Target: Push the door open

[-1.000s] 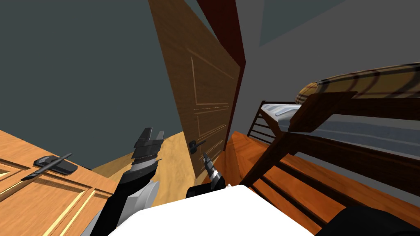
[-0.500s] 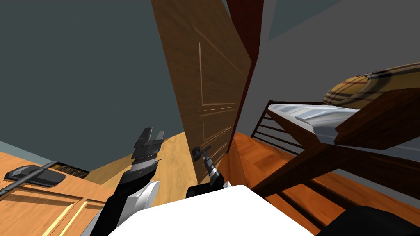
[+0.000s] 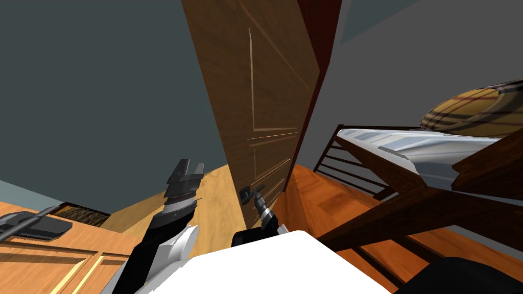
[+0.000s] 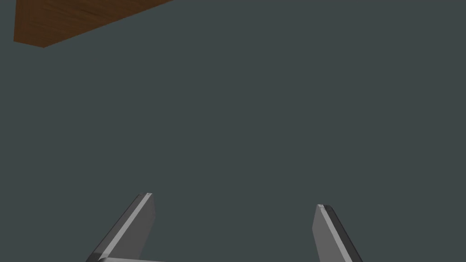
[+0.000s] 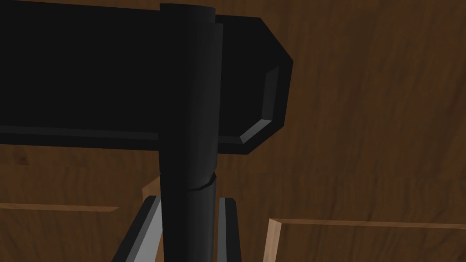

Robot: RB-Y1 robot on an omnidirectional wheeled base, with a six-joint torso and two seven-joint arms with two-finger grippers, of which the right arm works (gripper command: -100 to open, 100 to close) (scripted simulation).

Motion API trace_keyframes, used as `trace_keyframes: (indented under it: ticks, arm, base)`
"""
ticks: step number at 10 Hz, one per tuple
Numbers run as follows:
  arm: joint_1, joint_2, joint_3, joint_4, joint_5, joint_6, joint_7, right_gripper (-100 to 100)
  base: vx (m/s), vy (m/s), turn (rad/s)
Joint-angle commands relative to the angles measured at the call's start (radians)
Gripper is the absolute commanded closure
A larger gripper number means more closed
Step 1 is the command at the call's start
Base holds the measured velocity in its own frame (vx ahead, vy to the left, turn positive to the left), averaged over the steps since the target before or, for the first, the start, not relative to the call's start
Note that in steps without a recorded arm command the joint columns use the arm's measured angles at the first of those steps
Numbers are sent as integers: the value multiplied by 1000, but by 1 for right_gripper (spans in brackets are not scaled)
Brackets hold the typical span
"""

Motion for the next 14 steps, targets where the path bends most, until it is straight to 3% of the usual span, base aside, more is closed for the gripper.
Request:
trace_keyframes:
  ticks: [1,3,5,14]
  arm:
    - [2,-1,2,0,0,-1,0,100]
    - [2,-1,2,0,0,-1,0,100]
    - [-9,-2,-22,6,-8,5,5,100]
    - [-46,10,-126,32,-44,24,31,100]
  base:
    - [-27,-15,4]
    - [-3,-2,1]
    - [110,89,-51]
    - [138,156,-79]
